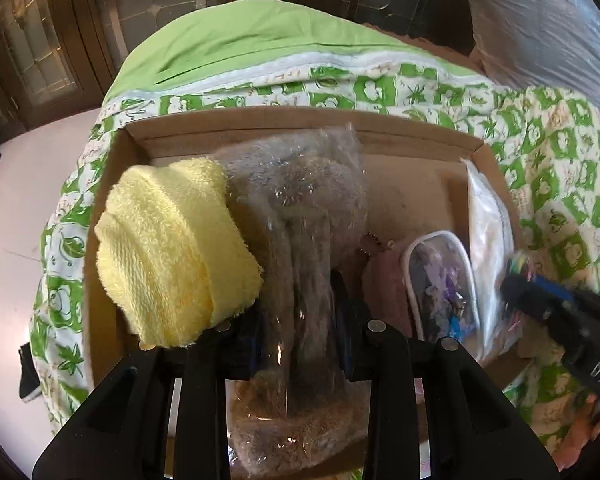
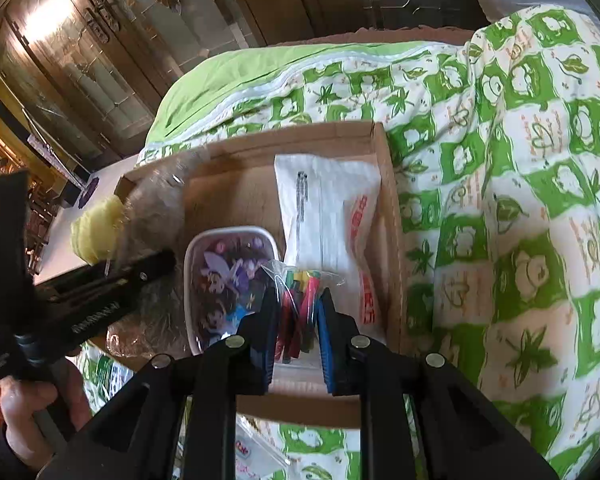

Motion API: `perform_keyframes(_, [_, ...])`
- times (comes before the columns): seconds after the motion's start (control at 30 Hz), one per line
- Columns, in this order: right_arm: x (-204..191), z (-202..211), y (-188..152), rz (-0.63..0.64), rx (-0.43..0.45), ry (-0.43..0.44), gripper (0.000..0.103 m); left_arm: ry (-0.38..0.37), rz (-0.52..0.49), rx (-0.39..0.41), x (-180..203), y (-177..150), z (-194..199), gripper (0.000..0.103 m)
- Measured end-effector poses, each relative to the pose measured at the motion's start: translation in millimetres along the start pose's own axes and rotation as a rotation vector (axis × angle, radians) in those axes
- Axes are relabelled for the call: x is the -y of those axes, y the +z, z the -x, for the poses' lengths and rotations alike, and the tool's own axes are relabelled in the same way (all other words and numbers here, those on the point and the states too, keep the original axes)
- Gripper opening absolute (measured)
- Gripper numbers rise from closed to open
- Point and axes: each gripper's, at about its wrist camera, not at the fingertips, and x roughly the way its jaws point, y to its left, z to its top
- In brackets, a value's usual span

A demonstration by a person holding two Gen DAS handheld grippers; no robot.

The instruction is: Organize soft objects

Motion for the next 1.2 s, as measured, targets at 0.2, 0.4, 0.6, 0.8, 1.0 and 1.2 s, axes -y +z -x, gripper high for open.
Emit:
perform_keyframes(0.2, [-7, -4, 11, 0.017, 0.011, 0.002, 0.017, -0.003, 0.005, 0.018, -1, 1, 6, 0.036])
perform_keyframes(0.4, [-21, -17, 27, 0.053, 0.016, 0.024, 0.018, -0.044, -0.035, 0.082, 5, 2, 30, 0.08])
perform_keyframes(0.6, [-29, -27, 51, 0.069, 0.055, 0.025, 0.018, -0.041, -0.059, 0.084, 9, -2, 44, 0.08])
perform_keyframes(0.8, [-33, -41, 57, 0.067, 0.068, 0.05, 0.019, -0.045, -0.066, 0.091, 4, -27, 64, 0.08])
perform_keyframes(1.0, [-34, -29, 50, 0.068, 0.108, 0.051, 0.05, -0.071, -0.03, 0.109, -9, -75, 93, 0.08])
perform_keyframes(1.2, [-19, 3, 15, 0.026, 0.105, 0.037, 0.05, -0.083, 0.072, 0.075, -35, -136, 114, 0.08])
